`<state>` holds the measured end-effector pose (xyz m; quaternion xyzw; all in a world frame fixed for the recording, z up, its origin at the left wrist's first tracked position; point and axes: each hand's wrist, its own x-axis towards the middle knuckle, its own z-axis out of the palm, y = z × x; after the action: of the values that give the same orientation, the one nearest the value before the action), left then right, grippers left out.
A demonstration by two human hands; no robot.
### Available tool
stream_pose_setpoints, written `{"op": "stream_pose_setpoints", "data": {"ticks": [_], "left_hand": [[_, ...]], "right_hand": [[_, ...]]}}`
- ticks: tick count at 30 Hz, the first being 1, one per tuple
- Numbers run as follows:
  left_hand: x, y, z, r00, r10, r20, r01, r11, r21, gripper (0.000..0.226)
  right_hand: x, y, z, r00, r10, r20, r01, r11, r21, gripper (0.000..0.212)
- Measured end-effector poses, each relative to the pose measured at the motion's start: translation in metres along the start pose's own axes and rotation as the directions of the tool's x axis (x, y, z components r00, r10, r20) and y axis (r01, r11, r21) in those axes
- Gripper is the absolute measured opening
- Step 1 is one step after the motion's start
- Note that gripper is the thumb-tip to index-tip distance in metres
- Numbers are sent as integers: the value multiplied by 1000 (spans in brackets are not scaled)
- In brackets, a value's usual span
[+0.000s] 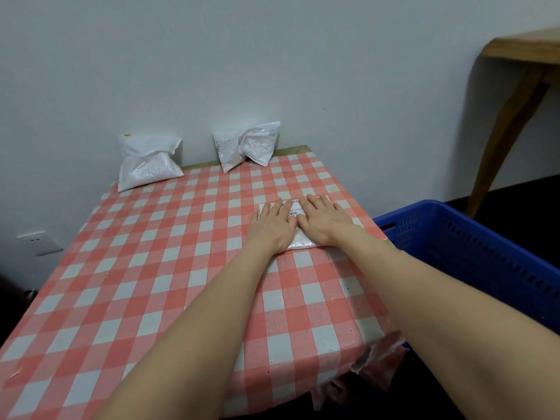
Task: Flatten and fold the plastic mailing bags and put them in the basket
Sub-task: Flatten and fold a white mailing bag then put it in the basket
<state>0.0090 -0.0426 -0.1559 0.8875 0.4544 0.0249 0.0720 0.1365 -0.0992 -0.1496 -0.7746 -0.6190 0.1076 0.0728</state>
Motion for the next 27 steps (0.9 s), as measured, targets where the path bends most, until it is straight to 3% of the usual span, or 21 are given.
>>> {"op": "stream_pose_setpoints", "data": {"ticks": [6,10,14,27], "left_hand": [[-5,-2,-1,1000,0,-14,-1,998,-58,51],[0,0,-19,995,-26,-97,18,996,-85,51],[-6,1,-10,1000,-4,-19,4,999,-39,51],[-6,1,-2,999,-39,-18,39,999,-29,53]], "right_hand": [[-1,-3,-2,999,7,42,-9,999,52,57],[0,-4,-14,999,41,-36,-39,998,57,56],[-1,-4,-5,999,50,-15,-49,998,37,57],[0,-3,0,997,73,-19,-73,996,42,58]]}}
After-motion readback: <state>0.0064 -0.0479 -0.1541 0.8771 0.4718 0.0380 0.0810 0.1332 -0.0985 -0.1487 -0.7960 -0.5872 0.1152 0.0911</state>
